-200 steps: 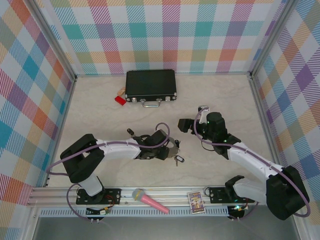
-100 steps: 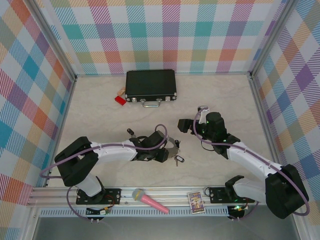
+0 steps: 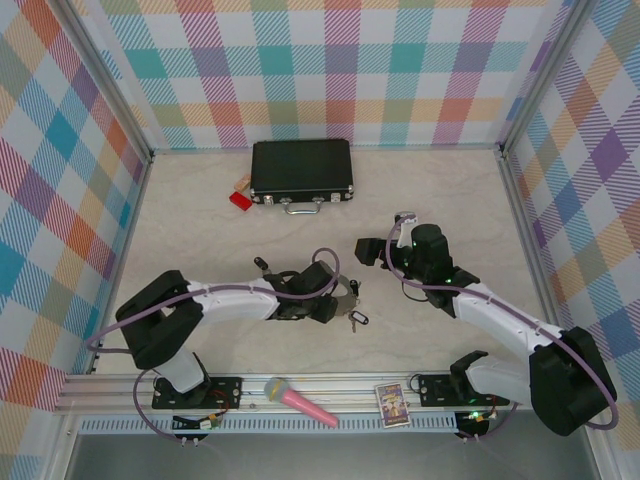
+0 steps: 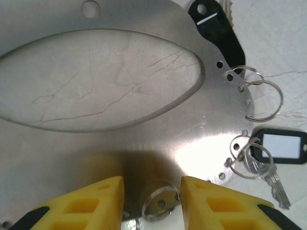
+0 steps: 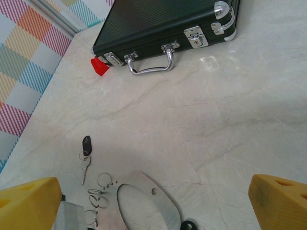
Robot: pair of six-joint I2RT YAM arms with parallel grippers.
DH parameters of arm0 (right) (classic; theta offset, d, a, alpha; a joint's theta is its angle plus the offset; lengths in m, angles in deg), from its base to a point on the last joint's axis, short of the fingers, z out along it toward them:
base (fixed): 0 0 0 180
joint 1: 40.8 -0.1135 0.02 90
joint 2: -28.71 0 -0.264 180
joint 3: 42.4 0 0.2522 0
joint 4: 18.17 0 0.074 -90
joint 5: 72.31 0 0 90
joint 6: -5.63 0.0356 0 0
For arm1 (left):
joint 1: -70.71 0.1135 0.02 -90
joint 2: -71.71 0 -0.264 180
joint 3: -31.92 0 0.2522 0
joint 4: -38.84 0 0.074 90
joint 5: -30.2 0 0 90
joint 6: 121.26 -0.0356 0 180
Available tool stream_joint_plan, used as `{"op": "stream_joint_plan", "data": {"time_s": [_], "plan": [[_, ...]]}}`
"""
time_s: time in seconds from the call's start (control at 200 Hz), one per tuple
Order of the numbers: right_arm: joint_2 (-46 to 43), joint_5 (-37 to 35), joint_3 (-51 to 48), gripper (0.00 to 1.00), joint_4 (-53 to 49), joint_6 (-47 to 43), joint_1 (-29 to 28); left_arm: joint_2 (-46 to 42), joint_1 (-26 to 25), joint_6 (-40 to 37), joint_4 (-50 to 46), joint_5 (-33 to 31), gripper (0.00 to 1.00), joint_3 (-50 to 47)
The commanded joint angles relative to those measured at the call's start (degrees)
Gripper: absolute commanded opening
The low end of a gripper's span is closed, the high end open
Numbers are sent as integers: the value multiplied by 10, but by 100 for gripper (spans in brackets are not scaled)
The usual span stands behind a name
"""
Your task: Put the keys on the keyring
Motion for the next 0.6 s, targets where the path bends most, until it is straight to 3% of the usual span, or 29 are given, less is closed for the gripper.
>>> {"op": "stream_joint_plan", "data": {"time_s": [0.0, 0.185, 0.595], "plan": [[4, 8, 1, 99, 16, -6, -4, 17, -6, -13, -13, 19, 36, 12], [2, 7, 3, 99, 16, -5, -4, 2, -8, -15, -12, 61, 33, 6], [13, 4, 3, 99, 17, -5, -4, -35, -15, -7, -14, 90, 29, -10]]}}
